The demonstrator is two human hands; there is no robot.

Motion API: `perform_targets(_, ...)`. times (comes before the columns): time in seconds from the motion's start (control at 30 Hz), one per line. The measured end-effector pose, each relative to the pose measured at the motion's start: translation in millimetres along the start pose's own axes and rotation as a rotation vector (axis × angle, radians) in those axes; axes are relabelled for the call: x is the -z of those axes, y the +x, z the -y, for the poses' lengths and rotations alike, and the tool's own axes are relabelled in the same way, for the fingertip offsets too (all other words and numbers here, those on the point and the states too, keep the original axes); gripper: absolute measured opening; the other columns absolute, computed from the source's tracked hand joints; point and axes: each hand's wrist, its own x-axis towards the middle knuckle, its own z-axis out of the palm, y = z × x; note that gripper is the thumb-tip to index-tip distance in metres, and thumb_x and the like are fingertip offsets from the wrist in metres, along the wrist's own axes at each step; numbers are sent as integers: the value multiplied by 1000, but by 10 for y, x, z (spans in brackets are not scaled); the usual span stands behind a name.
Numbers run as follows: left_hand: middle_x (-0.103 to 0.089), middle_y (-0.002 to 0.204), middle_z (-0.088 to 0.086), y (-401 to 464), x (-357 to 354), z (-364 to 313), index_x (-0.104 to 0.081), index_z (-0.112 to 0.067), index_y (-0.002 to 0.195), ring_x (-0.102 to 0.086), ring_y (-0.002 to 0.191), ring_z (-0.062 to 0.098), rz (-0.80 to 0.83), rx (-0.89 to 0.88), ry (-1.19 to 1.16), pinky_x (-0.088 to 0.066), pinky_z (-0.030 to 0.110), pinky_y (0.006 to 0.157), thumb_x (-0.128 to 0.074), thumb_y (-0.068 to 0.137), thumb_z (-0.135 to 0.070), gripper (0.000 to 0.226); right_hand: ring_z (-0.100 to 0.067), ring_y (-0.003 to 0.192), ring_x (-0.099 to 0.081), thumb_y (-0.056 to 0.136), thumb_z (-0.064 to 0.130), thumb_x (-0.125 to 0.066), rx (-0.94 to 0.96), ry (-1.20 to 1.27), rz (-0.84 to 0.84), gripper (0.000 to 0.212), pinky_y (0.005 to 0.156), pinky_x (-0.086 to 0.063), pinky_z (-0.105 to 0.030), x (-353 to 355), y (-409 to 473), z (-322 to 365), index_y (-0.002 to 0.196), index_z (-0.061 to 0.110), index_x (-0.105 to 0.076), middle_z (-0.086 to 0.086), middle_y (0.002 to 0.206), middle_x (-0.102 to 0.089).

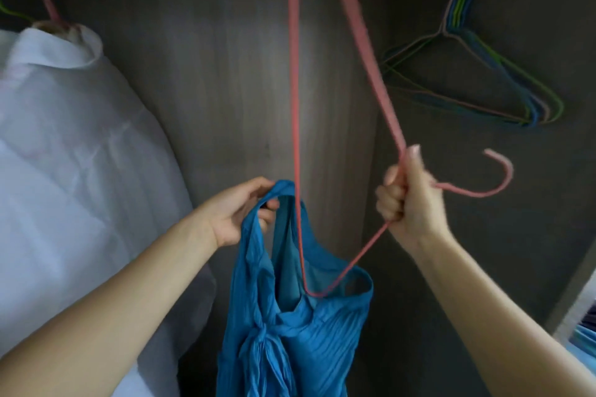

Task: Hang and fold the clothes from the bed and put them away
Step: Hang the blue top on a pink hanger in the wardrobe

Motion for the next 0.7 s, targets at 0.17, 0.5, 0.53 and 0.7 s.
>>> perform_targets(0.17,-35,39,-5,-171,313,-123,-36,-13,62,-29,25,2,-173,-47,-94,-21,12,26,-38,98,-16,36,-10,36,-22,80,49,-53,-114,-539,221,44,37,-16,-17,229,-322,-442,56,14,-64,0,43,-30)
perform_targets(0.5,-34,33,-8,-167,830,48,-52,-11,73,-34,26,4,-506,-216,-82,-31,17,45,-36,98,-7,30,-9,39,-23,97,43,-48,-533,-945,419,42,36,-21,-17,185,-415,-72,68,19,-67,5,47,-29)
perform_targets(0.53,-36,33,-8,-163,828,30,-57,-10,80,-35,27,4,-507,-257,-71,-32,16,45,-36,99,-7,28,-8,38,-25,97,43,-48,-565,-1093,453,42,36,-23,-17,170,-447,-74,67,21,-68,6,46,-31)
perform_targets(0.7,-67,61,0,-149,593,102,-63,-20,108,-63,53,7,-244,-327,359,-49,16,48,-49,97,-11,21,-6,38,-22,100,29,-46,-607,-833,411,34,34,-20,-16,9,-444,12,79,13,-66,7,47,-28)
